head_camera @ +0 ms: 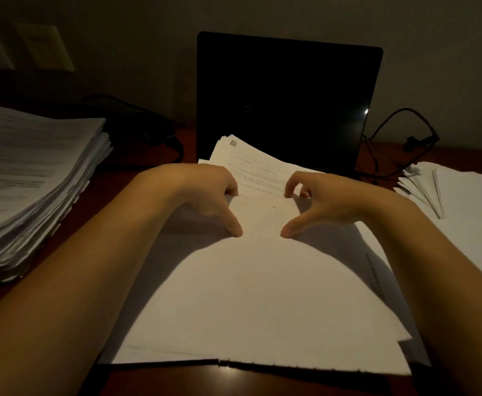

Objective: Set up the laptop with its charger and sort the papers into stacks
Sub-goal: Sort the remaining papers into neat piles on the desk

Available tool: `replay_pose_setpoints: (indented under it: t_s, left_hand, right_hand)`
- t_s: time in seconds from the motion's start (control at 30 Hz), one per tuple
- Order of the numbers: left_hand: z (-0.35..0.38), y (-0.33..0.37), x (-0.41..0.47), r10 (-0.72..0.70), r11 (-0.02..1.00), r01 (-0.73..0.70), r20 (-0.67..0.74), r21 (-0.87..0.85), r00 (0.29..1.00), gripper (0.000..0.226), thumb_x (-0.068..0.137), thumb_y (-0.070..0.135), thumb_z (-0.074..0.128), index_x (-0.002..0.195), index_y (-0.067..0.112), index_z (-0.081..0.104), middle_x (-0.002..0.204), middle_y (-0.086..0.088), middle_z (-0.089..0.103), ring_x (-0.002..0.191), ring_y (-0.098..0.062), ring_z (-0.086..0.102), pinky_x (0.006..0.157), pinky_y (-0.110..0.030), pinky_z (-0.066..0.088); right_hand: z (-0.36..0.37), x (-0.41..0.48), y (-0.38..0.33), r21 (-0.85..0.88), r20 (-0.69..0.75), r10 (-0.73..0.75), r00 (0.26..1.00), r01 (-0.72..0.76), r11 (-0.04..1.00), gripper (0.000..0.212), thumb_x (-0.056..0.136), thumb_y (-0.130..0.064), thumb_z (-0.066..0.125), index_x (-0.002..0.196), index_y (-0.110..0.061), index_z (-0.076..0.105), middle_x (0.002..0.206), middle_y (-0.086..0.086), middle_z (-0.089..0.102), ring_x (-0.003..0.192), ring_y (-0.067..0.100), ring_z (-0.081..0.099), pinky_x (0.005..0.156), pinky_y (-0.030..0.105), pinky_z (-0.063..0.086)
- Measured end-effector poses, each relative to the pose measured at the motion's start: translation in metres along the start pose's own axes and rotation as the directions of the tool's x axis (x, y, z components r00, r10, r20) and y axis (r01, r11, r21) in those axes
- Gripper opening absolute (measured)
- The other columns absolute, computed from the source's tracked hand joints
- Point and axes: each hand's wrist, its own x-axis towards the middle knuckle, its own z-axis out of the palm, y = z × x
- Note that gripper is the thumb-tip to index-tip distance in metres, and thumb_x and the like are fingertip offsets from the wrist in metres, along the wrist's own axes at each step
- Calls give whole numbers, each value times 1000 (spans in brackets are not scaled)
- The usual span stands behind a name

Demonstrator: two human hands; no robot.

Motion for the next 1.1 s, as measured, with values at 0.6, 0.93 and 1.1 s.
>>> replay_pose_setpoints:
  t_s: [0.6,0.93,1.1]
  left_hand:
    - [-8,-41,9,-211,913,132,-170,-386,963,40,82,58,73,97,22,68,98,3,63,87,-13,58,81,-31,46]
    - [-2,-46,19,-329,851,161,-269,-499,905,50,76,61,77,91,23,49,90,5,49,76,-10,49,73,-31,45]
    - [-9,-45,11,-331,856,263,-79,-445,940,73,64,68,82,96,4,69,97,-12,68,88,-25,66,78,-37,54]
  right_hand:
    - [-35,-17,30,144,-53,326,944,-316,938,23,88,-25,74,102,-16,58,94,4,62,81,24,60,68,33,46]
    - [-59,-31,35,441,-68,429,901,-359,822,28,90,-21,69,115,-21,56,100,2,59,91,27,59,89,46,49]
    - [-66,-35,34,528,-141,487,862,-350,773,44,90,-18,70,130,-10,55,97,3,57,90,28,58,89,46,50]
